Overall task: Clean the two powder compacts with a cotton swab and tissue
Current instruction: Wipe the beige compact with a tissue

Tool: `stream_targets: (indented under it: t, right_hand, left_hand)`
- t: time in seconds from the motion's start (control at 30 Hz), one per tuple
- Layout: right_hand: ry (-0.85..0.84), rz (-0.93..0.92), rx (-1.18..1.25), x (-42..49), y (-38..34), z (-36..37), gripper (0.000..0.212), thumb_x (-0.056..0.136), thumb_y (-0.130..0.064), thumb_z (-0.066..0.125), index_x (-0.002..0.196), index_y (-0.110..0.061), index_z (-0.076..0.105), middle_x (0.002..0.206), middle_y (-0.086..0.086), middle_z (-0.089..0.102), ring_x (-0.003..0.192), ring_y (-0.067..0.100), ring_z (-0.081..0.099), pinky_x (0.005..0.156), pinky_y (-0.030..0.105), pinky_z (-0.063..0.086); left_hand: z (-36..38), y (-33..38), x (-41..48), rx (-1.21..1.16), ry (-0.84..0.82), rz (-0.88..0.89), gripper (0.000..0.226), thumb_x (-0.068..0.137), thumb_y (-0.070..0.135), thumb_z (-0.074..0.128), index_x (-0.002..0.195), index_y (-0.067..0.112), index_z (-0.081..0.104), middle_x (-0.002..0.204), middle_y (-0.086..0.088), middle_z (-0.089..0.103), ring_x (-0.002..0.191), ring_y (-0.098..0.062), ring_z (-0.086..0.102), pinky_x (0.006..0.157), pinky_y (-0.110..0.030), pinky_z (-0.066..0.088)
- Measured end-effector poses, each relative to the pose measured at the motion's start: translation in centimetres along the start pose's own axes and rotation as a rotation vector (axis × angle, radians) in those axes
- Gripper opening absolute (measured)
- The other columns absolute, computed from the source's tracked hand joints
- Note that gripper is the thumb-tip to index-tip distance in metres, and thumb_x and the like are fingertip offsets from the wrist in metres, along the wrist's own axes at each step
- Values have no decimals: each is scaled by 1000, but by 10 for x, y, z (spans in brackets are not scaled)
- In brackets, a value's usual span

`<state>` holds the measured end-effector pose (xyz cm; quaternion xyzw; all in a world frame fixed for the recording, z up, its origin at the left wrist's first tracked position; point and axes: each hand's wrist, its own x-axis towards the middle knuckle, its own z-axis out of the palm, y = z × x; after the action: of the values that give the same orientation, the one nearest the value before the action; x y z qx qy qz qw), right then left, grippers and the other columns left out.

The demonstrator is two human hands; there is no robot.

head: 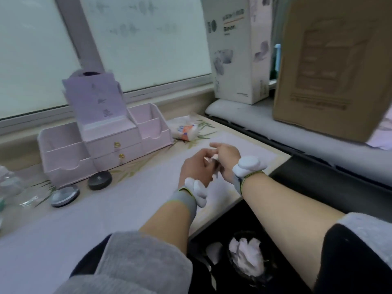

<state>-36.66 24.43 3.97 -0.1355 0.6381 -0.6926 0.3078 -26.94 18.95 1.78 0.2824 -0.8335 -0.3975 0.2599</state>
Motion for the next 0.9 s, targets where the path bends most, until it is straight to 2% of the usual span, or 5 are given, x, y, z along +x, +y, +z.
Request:
stream_targets:
  t: [0.17, 0.4, 0.5, 0.63, 0.9]
  right_hand:
    - [162, -125, -111, 0, -3, -102, 12, 84, -18, 51, 76, -16, 60, 90, 14, 72, 80, 40, 67, 66, 46, 53]
    - [559, -261, -69, -12, 60, -202, 28, 80, -36, 72, 100, -21, 60, 87, -1, 69, 78, 13, 68, 73, 32, 56]
    - [664, -245, -111, -15, 97, -234, 30, 79, -34, 78, 92, -17, 57, 81, 1, 65, 71, 15, 61, 64, 30, 53]
    - [562, -107, -212, -9, 157, -248, 28, 82, -36, 77, 78, -12, 64, 72, 3, 68, 64, 12, 59, 64, 30, 50]
    - [236, 306, -106, 0, 251, -235, 9, 92, -11, 58, 95, -9, 66, 83, 13, 69, 74, 26, 67, 59, 32, 53]
  left_hand:
    - [90, 49, 16, -62, -21, 15, 4, 91, 34, 56, 89, 31, 55, 73, 5, 72, 57, -9, 69, 65, -31, 57]
    - [195, 75, -13, -144, -182, -6, 11, 90, 26, 61, 101, 23, 61, 79, 10, 64, 80, -16, 65, 74, -25, 48]
    - [232, 54, -36, -218, -271, -78, 12, 84, 24, 62, 92, 31, 55, 79, 7, 66, 75, -22, 68, 73, -40, 59]
    - [269, 3, -54, -265, -318, -297, 14, 76, 24, 55, 81, 37, 54, 79, -11, 70, 70, -34, 70, 64, -54, 60]
    - [281, -96, -55, -147, -428, -558, 22, 85, 5, 61, 73, 23, 66, 77, -6, 71, 71, -29, 68, 68, -42, 58]
